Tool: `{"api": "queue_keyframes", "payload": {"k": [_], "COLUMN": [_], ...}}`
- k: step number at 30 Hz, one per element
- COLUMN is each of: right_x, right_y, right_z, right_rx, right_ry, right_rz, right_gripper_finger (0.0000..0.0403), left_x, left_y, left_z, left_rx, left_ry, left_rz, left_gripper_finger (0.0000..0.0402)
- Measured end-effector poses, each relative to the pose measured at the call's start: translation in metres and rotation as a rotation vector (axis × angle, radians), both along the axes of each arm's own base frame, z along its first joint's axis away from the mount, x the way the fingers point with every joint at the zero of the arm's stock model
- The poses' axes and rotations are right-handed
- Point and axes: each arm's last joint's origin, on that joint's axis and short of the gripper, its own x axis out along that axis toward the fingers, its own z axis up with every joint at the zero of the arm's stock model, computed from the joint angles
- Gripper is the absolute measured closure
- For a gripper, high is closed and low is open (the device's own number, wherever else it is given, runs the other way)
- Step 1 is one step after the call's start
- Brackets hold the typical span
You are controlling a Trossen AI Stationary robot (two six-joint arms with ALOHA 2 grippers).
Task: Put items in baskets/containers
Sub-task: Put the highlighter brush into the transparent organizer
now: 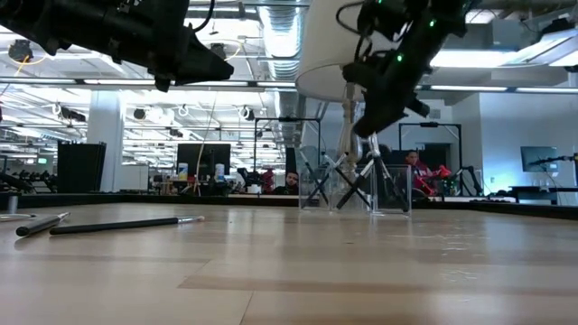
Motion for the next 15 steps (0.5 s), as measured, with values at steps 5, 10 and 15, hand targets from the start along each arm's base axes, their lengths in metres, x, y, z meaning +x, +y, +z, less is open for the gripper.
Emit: {"api": "queue_keyframes", "payload": {"k": [5, 10, 15], "right_x": [0.001, 0.005, 0.006], "right_y": [0.02, 0.034, 0.039], "right_z": [0.009, 0.005, -0.003], "right_rx": [-0.012, 0.009, -0.029], "right_ry": [-0.03, -0.025, 0.042], "right_rz": [0.061, 0.083, 0.077], "right_gripper_finger": [0.0363, 0.0343, 0.0317], "left_x": [0.0, 0.0, -0.002], "left_y": [0.0, -0.004, -0.013], "left_z": [0.0, -0.002, -0.005], "left_rx": [-0.001, -0.005, -0.006], "left_ry": [0.001, 0.027, 0.058], "left_rz": [-0.007, -0.082, -0.136], "left_gripper_finger": [0.0321, 0.0321, 0.0315]}}
